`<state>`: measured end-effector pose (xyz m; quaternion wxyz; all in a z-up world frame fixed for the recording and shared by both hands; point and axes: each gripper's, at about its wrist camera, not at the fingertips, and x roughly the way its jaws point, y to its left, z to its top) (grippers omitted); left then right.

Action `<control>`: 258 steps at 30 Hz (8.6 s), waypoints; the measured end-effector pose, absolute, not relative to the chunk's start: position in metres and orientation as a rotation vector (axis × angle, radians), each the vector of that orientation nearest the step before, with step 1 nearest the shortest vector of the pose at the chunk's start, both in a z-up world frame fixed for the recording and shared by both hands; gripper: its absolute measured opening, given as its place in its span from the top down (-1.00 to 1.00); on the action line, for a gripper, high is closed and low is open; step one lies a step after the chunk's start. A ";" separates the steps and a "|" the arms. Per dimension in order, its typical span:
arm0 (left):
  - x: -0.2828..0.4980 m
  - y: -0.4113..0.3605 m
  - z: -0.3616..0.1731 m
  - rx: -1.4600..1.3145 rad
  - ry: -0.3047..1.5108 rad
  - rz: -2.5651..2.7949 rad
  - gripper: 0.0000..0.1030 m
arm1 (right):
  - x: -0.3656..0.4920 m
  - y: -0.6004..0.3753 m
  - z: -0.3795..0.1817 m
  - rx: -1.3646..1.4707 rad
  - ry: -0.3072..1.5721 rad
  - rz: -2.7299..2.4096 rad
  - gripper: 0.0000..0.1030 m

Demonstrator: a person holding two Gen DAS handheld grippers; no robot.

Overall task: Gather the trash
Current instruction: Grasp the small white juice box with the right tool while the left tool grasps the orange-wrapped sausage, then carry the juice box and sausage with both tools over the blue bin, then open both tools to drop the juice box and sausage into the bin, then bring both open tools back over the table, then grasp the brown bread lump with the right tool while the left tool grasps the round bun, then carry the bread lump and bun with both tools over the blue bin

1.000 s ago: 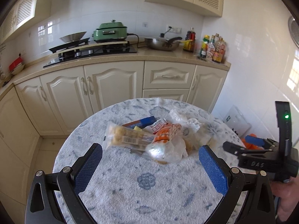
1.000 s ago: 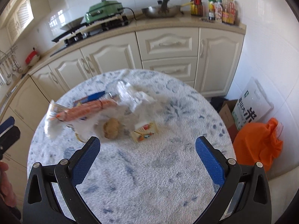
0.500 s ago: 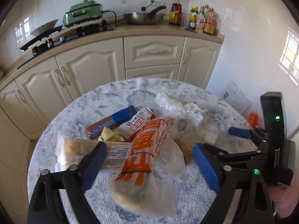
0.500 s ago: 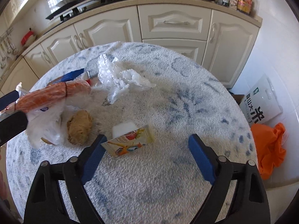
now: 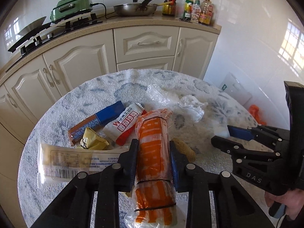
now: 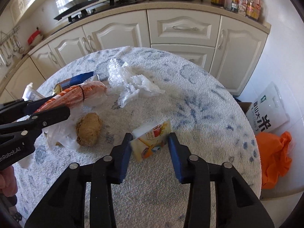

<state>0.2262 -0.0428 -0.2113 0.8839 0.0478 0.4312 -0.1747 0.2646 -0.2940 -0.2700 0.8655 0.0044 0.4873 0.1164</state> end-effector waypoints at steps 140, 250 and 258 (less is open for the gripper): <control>0.048 -0.311 -0.117 0.220 0.748 -0.795 -0.97 | 0.039 -0.610 -0.211 0.499 0.823 -0.363 -1.00; 0.178 0.006 -0.242 -0.086 0.935 -0.231 0.41 | 0.224 -0.290 -0.249 0.090 0.983 0.284 0.33; 0.150 0.004 -0.213 -0.079 0.884 -0.259 0.41 | 0.202 -0.307 -0.227 0.120 0.937 0.264 0.33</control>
